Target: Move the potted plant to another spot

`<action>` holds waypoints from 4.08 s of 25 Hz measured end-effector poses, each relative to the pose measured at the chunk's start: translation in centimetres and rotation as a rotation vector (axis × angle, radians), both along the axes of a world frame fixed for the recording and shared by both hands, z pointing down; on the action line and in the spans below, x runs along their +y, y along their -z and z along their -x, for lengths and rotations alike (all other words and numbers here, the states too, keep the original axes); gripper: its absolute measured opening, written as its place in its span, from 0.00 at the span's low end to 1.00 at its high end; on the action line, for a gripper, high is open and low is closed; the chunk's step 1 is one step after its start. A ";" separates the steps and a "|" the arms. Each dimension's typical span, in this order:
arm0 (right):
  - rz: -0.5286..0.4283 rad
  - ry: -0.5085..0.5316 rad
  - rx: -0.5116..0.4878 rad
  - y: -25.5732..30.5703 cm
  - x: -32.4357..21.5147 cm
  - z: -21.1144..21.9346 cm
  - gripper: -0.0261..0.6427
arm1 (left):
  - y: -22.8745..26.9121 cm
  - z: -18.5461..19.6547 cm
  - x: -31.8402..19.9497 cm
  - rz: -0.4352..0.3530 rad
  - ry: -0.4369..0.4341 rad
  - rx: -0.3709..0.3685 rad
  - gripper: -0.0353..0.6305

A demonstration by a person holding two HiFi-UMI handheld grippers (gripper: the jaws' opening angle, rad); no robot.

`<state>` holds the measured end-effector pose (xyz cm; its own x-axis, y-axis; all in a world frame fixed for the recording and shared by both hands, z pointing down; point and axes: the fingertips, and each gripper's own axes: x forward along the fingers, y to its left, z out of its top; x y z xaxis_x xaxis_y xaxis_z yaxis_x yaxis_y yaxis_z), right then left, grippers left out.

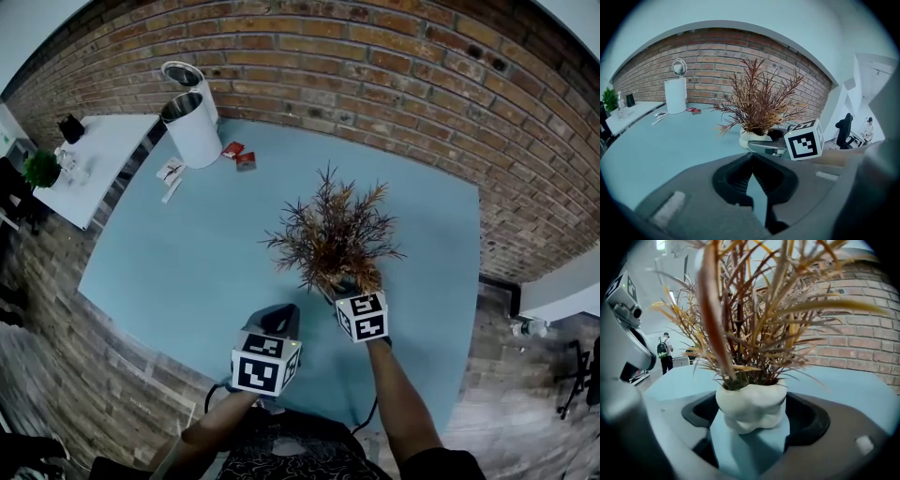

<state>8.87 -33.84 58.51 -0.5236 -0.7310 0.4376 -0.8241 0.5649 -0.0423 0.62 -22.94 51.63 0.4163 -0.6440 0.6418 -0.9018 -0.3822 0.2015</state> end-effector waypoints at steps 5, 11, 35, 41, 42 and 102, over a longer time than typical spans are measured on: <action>0.006 -0.031 0.006 -0.1 0.3 0.1 0.69 | 0.0 0.9 0.3 -0.007 -0.014 0.001 0.05; 0.022 -0.049 0.015 0.1 0.9 0.3 0.69 | 0.3 1.5 0.6 -0.005 -0.029 0.004 0.05; 0.034 -0.073 0.026 0.0 4.6 2.4 0.69 | 0.5 3.4 2.7 -0.019 -0.077 0.015 0.05; 0.035 -0.080 0.027 0.0 5.9 2.9 0.69 | 0.5 4.1 3.7 -0.019 -0.082 0.010 0.05; 0.034 -0.081 0.026 0.0 6.1 2.9 0.69 | 0.5 4.2 3.8 -0.021 -0.083 0.010 0.05; 0.038 -0.189 0.032 -0.1 17.1 6.0 0.69 | 0.3 7.7 12.1 -0.042 -0.200 0.032 0.05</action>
<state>2.84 -16.78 58.65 -0.3640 -0.7977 0.4808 -0.9166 0.3985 -0.0326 -7.05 -10.82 51.37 0.5582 -0.5726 0.6005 -0.8006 -0.5616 0.2086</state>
